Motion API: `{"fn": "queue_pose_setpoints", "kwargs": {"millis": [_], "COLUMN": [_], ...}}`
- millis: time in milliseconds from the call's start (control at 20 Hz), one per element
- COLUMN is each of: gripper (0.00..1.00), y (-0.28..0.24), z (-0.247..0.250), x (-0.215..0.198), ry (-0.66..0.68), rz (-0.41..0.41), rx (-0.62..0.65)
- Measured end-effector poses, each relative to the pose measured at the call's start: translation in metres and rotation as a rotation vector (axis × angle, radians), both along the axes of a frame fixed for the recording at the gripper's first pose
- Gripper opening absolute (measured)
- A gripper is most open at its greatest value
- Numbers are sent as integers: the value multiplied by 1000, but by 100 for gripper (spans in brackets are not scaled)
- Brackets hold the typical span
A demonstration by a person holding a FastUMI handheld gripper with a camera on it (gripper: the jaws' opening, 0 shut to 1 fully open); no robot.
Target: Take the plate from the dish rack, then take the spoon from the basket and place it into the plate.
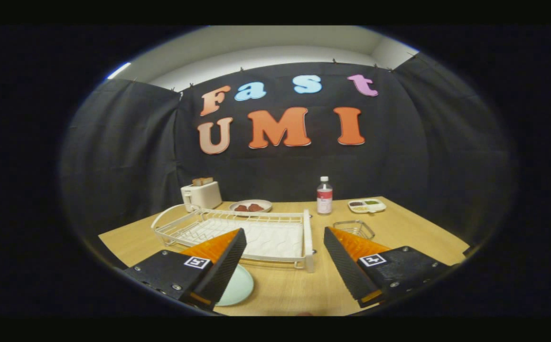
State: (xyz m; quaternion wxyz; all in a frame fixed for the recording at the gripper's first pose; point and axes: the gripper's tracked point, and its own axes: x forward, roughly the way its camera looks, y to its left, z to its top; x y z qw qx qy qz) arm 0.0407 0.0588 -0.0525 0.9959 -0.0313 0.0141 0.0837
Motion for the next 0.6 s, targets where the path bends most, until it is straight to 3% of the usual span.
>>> {"fn": "queue_pose_setpoints", "kwargs": {"millis": [600], "gripper": [98], "y": [-88], "z": [24], "x": [1], "ry": [-73], "rz": [-159], "rx": [-91]}}
